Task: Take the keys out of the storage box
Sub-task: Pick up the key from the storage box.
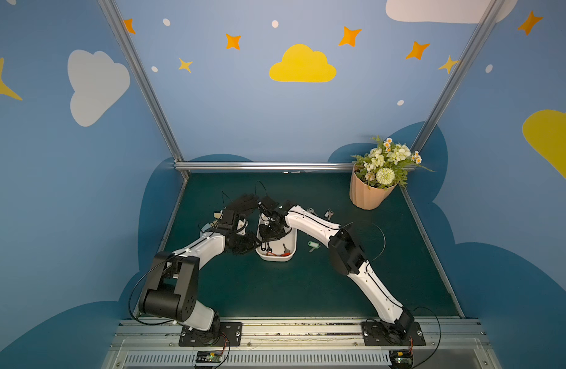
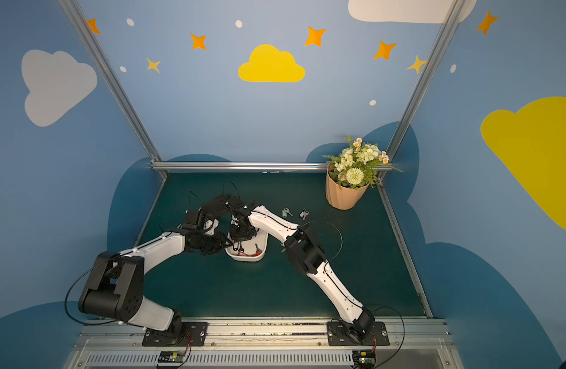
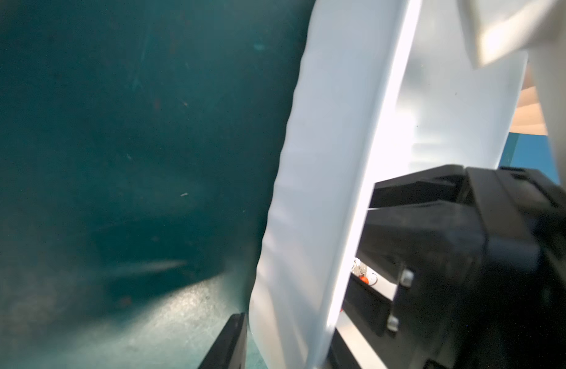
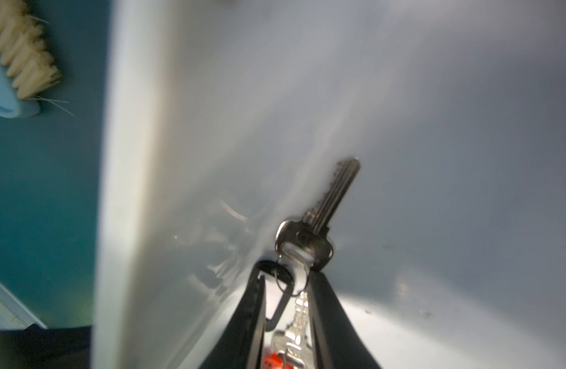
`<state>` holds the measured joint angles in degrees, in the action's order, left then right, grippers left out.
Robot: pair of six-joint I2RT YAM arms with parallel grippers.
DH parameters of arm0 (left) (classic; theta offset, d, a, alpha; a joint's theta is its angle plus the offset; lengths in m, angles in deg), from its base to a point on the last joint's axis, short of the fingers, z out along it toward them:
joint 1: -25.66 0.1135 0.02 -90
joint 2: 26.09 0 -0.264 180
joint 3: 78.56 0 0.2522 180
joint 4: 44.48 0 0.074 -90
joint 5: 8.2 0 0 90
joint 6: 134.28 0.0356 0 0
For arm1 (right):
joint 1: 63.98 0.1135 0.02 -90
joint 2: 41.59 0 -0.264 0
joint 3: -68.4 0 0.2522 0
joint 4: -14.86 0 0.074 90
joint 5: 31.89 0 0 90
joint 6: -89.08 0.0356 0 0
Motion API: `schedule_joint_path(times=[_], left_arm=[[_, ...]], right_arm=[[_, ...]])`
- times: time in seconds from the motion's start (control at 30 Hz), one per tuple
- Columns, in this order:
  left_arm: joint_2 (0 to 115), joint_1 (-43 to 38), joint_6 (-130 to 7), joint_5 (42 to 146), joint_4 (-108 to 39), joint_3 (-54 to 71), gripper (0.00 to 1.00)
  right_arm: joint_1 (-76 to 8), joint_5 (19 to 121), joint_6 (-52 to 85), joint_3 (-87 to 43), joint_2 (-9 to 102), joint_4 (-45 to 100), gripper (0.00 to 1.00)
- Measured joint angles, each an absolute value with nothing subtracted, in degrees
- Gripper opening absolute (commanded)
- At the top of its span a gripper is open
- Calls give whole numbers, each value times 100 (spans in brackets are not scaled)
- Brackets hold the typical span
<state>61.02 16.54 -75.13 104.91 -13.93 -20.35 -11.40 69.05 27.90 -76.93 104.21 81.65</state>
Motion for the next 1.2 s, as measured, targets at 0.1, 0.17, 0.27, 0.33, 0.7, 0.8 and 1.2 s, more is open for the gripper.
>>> schedule_joint_path(times=[0.1, 0.17, 0.27, 0.33, 0.7, 0.8, 1.2], left_arm=[[6102, 1654, -7511, 10491, -1393, -2035, 40], [6102, 1651, -7502, 10491, -1393, -2035, 40], [6102, 1649, -7487, 10487, -1390, -2035, 40], [6102, 1649, -7467, 10474, -1388, -2035, 40], [6093, 1649, -7408, 10423, -1362, -2033, 40], [6091, 1649, -7408, 10412, -1360, -2033, 40], [5800, 1651, -7430, 10259, -1183, -2024, 59]], right_arm=[[-1125, 6815, 2720, -7728, 10442, 8205, 23], [-1127, 6793, 2714, -7728, 10442, 8216, 19], [-1158, 6808, 2742, -7730, 10453, 8226, 12], [-1186, 6841, 2784, -7739, 10464, 8222, 7], [-1492, 6848, 2853, -7750, 10466, 8205, 0], [-1558, 6813, 2814, -7750, 10462, 8202, 0], [-1551, 6516, 2488, -7704, 10152, 8268, 0]])
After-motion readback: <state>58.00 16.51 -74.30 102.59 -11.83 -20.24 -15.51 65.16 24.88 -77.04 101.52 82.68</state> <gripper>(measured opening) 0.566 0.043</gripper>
